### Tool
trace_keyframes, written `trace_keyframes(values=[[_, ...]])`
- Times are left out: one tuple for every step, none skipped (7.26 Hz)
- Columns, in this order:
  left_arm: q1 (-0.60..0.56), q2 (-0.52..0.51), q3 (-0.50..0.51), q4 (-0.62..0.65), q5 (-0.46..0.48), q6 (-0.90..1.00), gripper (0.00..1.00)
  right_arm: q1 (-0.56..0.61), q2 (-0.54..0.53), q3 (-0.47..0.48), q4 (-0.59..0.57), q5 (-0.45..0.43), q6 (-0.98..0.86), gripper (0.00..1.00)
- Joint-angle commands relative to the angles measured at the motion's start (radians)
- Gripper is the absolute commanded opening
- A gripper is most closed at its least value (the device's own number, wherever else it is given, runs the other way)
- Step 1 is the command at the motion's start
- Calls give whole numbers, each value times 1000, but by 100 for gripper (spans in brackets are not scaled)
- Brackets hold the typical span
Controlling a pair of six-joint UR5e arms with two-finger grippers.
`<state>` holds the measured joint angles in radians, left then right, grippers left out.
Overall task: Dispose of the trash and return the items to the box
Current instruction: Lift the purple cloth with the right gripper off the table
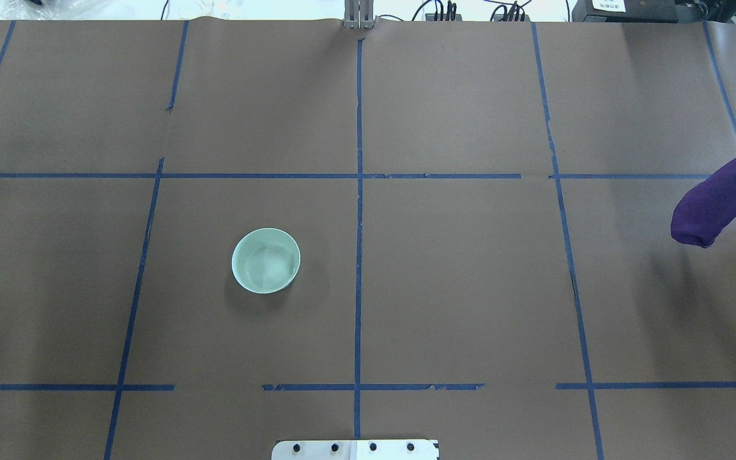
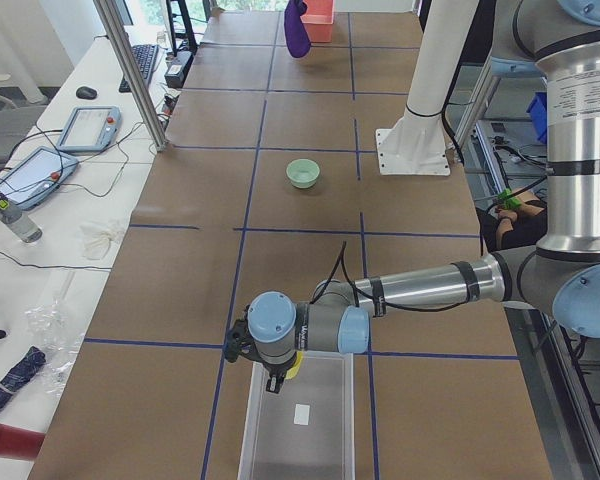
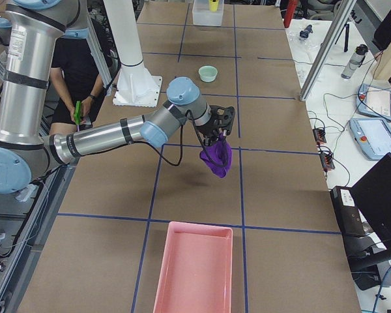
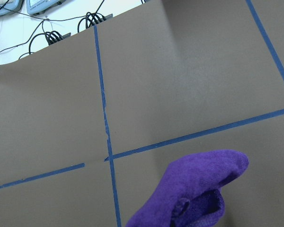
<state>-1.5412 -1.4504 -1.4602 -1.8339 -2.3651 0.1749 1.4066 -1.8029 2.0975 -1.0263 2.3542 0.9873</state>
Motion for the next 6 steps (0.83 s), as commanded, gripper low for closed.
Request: trace_keyframes(values=[[38, -1, 63, -80, -26, -3, 0, 55, 4, 1, 0, 5, -7, 0], [41, -1, 86, -84, -29, -3, 0, 66, 10, 1, 2, 5, -7, 0], [43, -1, 90, -93, -29, -3, 0, 81, 8, 1, 2, 5, -34, 0], [47, -2, 107, -94, -45, -3, 5, 95, 7, 1, 0, 5, -68, 0], [47, -2, 107, -97, -51, -3, 27, 98, 7, 1, 0, 5, -68, 0], [47, -5, 107, -99, -51, -3, 54, 98, 8, 1, 2, 5, -68, 0]])
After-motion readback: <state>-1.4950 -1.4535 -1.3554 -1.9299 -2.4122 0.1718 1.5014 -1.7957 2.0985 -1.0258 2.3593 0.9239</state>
